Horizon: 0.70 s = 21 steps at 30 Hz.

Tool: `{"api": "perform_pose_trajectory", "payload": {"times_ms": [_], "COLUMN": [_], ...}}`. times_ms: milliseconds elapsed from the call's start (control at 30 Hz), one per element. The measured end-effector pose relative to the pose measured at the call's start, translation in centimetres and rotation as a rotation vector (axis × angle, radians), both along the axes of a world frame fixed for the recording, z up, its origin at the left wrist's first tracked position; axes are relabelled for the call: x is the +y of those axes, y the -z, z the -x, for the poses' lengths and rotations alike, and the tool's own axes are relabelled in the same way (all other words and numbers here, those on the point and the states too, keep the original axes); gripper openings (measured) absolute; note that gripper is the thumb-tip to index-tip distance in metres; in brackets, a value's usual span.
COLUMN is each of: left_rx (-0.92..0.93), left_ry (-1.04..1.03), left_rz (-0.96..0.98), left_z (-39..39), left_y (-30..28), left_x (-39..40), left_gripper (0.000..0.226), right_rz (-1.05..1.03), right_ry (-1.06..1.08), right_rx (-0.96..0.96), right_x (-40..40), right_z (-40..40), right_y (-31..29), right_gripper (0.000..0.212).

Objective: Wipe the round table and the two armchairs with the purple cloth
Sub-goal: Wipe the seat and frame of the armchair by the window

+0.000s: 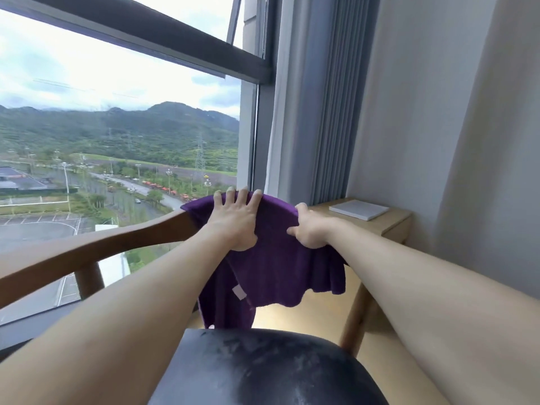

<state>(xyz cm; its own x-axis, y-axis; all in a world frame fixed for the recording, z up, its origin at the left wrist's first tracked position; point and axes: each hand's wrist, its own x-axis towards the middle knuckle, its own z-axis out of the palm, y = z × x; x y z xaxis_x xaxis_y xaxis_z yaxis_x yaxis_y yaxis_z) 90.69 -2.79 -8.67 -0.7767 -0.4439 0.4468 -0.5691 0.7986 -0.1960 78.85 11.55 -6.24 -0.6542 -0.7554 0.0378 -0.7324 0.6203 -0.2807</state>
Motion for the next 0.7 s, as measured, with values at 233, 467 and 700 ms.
{"api": "perform_pose_trajectory", "payload": {"times_ms": [233,467,700], "left_rx": [-0.084,-0.223,-0.185], "left_ry": [0.197,0.019,-0.191], "left_rz": [-0.207,-0.244,-0.539], "left_z": [-5.9,-16.2,-25.3], "left_y": [-2.3,-2.5,-2.0], "left_x": [-2.3,-4.3,-7.1], "left_gripper": [0.096,0.083,0.072], "right_rz": [0.071,0.128,0.151], "right_ry": [0.001,-0.029,-0.133], "right_rx": [-0.027,-0.072,0.017], "right_x": [-0.5,-0.4,-4.6], "right_z": [0.3,0.6,-1.2], "right_y": [0.9,0.7,-1.1], "right_gripper": [0.062,0.056,0.059]}}
